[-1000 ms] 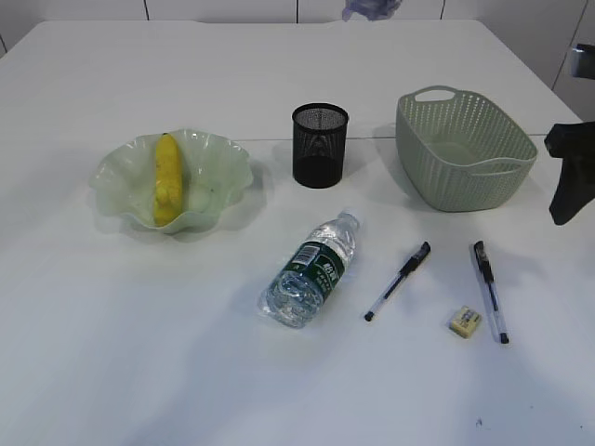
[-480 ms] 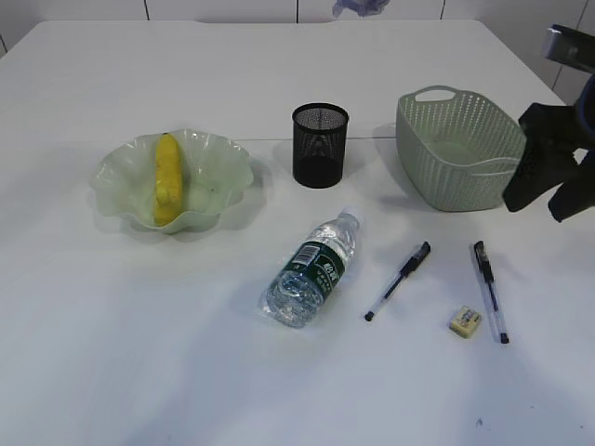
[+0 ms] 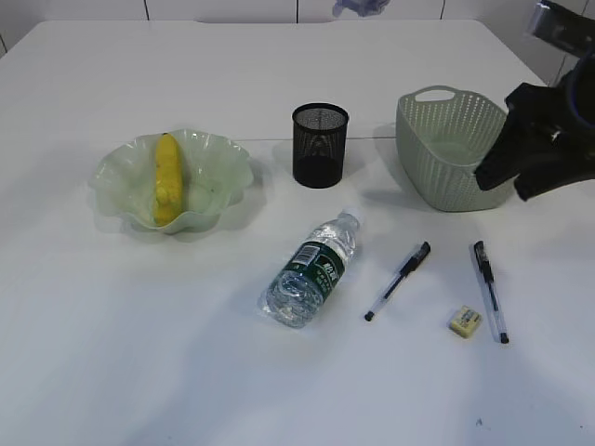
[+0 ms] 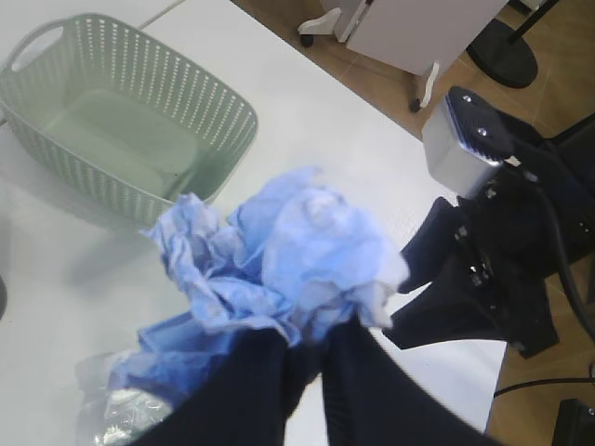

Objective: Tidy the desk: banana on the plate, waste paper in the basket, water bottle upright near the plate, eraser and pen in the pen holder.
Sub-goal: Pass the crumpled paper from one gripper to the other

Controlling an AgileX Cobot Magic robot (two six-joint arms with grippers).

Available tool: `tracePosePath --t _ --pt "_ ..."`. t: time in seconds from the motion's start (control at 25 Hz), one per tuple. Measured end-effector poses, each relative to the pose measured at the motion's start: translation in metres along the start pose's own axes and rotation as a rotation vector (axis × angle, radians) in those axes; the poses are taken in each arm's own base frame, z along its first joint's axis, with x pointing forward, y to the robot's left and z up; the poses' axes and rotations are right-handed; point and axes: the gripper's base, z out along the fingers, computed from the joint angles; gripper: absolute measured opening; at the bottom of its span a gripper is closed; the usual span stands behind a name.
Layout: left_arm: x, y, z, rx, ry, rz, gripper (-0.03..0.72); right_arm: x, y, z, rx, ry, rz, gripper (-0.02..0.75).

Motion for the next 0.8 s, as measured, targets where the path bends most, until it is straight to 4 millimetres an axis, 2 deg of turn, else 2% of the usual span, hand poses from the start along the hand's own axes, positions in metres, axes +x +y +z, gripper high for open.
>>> tracePosePath --t 0.4,0.8 --pt "0.000 0.001 0.000 -0.011 0.002 0.004 0.041 -0.010 0.010 -0.001 -0.110 -0.114 -0.039 0.428" --pt "0.001 0.003 0.000 -0.028 0.008 0.008 0.041 -0.022 0.027 -0.007 -0.308 -0.248 -0.006 0.428"
